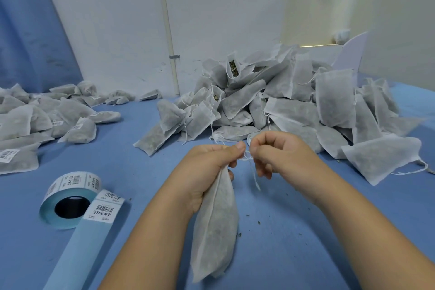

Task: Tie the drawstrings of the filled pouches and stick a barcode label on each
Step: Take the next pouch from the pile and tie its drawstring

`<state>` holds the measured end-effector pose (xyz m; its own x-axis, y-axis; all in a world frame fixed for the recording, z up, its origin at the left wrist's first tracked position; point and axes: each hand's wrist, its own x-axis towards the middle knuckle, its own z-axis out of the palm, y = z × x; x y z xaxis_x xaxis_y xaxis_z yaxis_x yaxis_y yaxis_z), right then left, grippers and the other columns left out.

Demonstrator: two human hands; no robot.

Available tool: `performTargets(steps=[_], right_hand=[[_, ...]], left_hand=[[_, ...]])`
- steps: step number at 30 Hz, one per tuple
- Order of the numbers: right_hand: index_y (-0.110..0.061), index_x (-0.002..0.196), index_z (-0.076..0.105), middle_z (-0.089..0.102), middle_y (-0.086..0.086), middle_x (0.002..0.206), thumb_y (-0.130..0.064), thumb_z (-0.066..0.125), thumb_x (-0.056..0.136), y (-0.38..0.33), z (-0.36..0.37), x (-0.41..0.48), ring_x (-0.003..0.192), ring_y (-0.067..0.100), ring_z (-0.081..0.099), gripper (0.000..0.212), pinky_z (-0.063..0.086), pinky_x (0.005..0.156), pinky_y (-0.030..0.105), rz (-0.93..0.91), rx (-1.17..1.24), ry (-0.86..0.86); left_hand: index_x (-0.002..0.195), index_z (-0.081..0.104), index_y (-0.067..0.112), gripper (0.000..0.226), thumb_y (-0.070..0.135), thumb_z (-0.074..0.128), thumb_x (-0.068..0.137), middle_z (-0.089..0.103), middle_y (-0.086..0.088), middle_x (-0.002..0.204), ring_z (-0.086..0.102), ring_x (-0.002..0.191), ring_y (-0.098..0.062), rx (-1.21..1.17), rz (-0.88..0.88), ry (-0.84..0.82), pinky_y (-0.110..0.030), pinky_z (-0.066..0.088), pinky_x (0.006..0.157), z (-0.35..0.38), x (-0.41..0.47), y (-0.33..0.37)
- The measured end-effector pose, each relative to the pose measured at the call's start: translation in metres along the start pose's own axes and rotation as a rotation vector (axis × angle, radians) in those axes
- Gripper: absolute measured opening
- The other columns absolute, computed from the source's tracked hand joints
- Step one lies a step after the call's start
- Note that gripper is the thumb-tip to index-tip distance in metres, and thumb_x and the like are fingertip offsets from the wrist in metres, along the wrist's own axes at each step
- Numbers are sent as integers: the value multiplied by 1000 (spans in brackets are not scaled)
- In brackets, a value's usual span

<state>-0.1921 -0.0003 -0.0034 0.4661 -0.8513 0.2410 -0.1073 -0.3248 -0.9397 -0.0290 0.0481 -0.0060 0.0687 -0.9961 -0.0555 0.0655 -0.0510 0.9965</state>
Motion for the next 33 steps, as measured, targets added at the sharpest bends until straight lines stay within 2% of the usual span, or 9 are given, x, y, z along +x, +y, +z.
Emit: performTargets(steps=[3, 6, 11, 16, 23, 28, 33], right_hand=[[-23, 77, 67, 60, -5, 65, -16, 67, 86, 0, 2, -1, 54, 13, 58, 11, 45, 52, 24, -86, 17, 67], [-24, 87, 68, 58, -12, 64, -22, 71, 85, -1, 8, -6, 55, 11, 55, 4, 44, 51, 21, -163, -48, 116], [-27, 87, 74, 61, -13, 73, -24, 70, 82, -1, 13, -7, 50, 3, 47, 7, 36, 53, 11, -225, -293, 154], [-31, 81, 77, 64, -14, 67, -18, 70, 83, 1, 12, -7, 47, 2, 44, 15, 33, 49, 10, -219, -259, 145], [-42, 79, 73, 63, -12, 61, -12, 66, 84, 1, 10, -6, 48, 3, 42, 31, 36, 48, 17, -199, -242, 134], [-45, 83, 73, 66, -5, 68, -11, 66, 85, 1, 11, -6, 52, 6, 44, 34, 39, 50, 20, -211, -260, 122], [-40, 82, 75, 69, -1, 69, -11, 67, 85, 1, 12, -6, 59, 21, 56, 31, 47, 56, 32, -169, -236, 128]], left_hand=[[75, 67, 14, 26, 38, 77, 76, 52, 2, 65, 45, 46, -11, -24, -10, 17, -26, 36, 52, -1, 2, -1], [73, 63, 14, 26, 35, 74, 84, 50, 3, 63, 45, 45, -11, -21, -6, 19, -25, 36, 49, -1, 3, -2], [72, 57, 12, 29, 33, 73, 85, 49, 2, 62, 45, 44, -11, -15, 7, 23, -24, 38, 48, 0, 3, -1], [69, 57, 13, 30, 32, 72, 86, 48, 2, 63, 43, 44, -11, -6, 4, 43, -25, 36, 49, 1, 4, -2], [86, 63, 8, 26, 32, 72, 86, 50, 2, 61, 45, 44, -11, -6, 0, 49, -24, 37, 50, 3, 4, -3], [76, 64, 11, 24, 32, 72, 86, 51, 3, 62, 46, 46, -11, 13, -6, 53, -25, 39, 51, 2, 5, -5], [66, 61, 15, 29, 33, 73, 86, 51, 4, 60, 46, 43, -10, 27, -8, 64, -24, 38, 47, 2, 3, -4]])
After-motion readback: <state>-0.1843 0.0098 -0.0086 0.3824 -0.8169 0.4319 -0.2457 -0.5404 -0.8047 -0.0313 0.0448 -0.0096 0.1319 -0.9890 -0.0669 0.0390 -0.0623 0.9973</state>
